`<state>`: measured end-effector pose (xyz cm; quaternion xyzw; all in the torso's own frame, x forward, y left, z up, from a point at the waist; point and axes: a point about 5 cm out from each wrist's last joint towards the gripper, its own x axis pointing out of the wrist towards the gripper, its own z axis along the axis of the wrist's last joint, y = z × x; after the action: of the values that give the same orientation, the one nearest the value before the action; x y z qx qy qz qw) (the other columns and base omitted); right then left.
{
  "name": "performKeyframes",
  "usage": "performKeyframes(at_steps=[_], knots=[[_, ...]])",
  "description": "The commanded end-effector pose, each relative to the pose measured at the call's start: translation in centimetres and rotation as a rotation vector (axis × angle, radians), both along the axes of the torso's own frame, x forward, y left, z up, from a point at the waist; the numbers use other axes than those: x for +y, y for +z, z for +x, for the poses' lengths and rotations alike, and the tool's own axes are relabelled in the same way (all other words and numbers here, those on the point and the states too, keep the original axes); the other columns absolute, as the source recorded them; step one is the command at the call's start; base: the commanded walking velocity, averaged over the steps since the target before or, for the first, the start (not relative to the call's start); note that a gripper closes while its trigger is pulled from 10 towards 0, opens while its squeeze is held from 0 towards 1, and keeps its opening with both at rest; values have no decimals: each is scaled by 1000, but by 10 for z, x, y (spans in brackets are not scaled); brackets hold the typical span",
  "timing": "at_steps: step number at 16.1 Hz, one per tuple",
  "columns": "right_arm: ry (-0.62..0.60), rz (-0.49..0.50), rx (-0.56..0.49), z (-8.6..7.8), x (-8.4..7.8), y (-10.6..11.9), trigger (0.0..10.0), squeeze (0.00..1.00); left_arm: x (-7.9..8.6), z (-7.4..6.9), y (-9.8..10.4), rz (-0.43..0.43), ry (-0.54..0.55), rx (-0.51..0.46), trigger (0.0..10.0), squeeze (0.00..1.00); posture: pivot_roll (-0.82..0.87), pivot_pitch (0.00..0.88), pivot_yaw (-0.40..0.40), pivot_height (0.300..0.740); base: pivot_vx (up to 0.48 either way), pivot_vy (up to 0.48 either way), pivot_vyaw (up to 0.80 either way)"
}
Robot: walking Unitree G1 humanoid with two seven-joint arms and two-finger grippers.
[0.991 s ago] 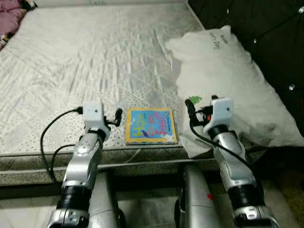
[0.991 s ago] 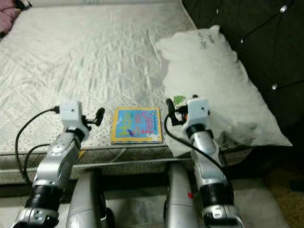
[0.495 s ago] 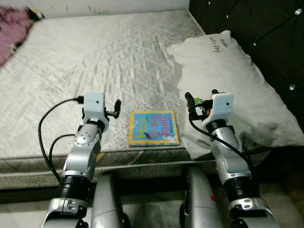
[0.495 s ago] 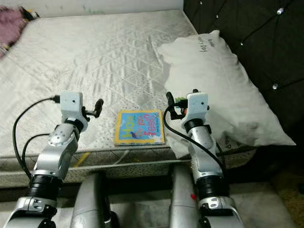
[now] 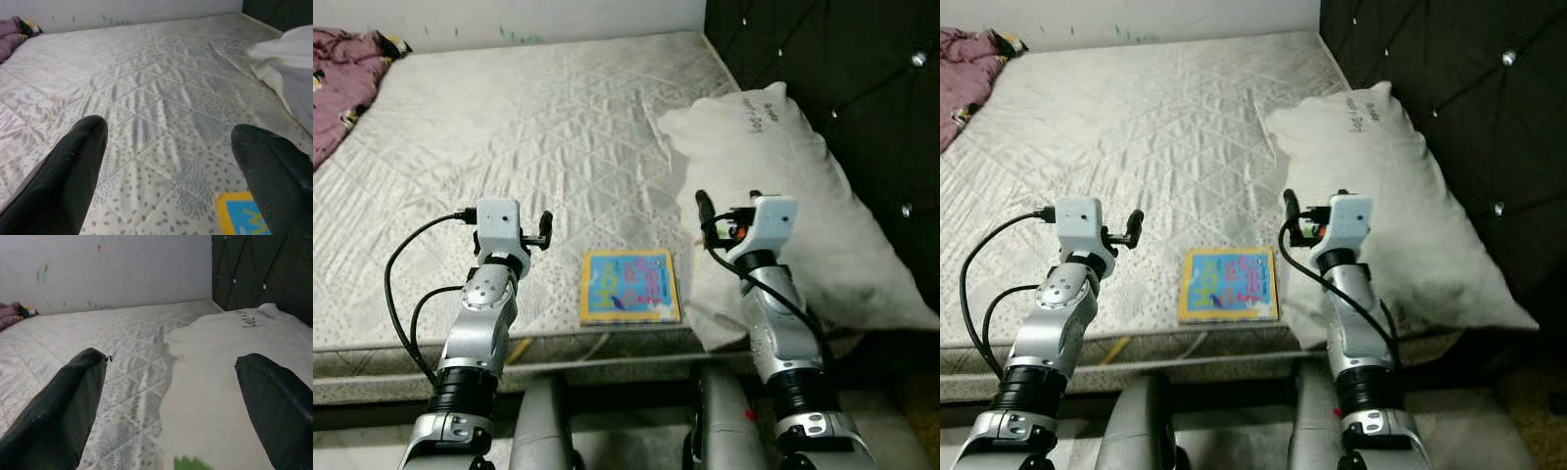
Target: Clean up the room
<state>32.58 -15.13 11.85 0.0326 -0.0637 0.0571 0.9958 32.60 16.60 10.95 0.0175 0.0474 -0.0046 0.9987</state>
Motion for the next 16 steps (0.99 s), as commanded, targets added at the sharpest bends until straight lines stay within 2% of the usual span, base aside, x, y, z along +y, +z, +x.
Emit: performKeyframes(at_steps=[1, 3, 6, 10, 12, 14, 16], knots=[[16, -9, -13, -1, 3, 2, 10000, 0, 4, 1, 1, 8, 21, -2, 10000, 0, -46, 0, 50, 681, 0, 0, 0], [-3, -19, -4, -2, -3, -1, 10000, 0, 3, 2, -2, 12, 10, 4, 10000, 0, -57, 0, 50, 714, 0, 0, 0], [-3, -24, -4, -5, -2, -2, 10000, 0, 0, 2, 1, -2, -9, -14, 10000, 0, -64, 0, 52, 740, 0, 0, 0], [-12, -15, 5, -7, -3, -3, 10000, 0, -2, 7, 7, 33, 12, -58, 10000, 0, -66, 0, 50, 740, 0, 0, 0], [-16, -17, 5, -6, -3, -3, 10000, 0, -2, 7, 7, 12, 13, -59, 10000, 0, -63, 0, 46, 740, 0, 0, 0], [-33, -31, 8, -5, -5, -2, 10000, 0, 5, 7, 3, -16, 84, -39, 10000, 0, -64, 0, 40, 740, 0, 0, 0], [-36, -33, 8, -5, -6, -1, 10000, 0, 0, 7, 2, -39, 51, -43, 10000, 0, -68, 0, 39, 740, 0, 0, 0]])
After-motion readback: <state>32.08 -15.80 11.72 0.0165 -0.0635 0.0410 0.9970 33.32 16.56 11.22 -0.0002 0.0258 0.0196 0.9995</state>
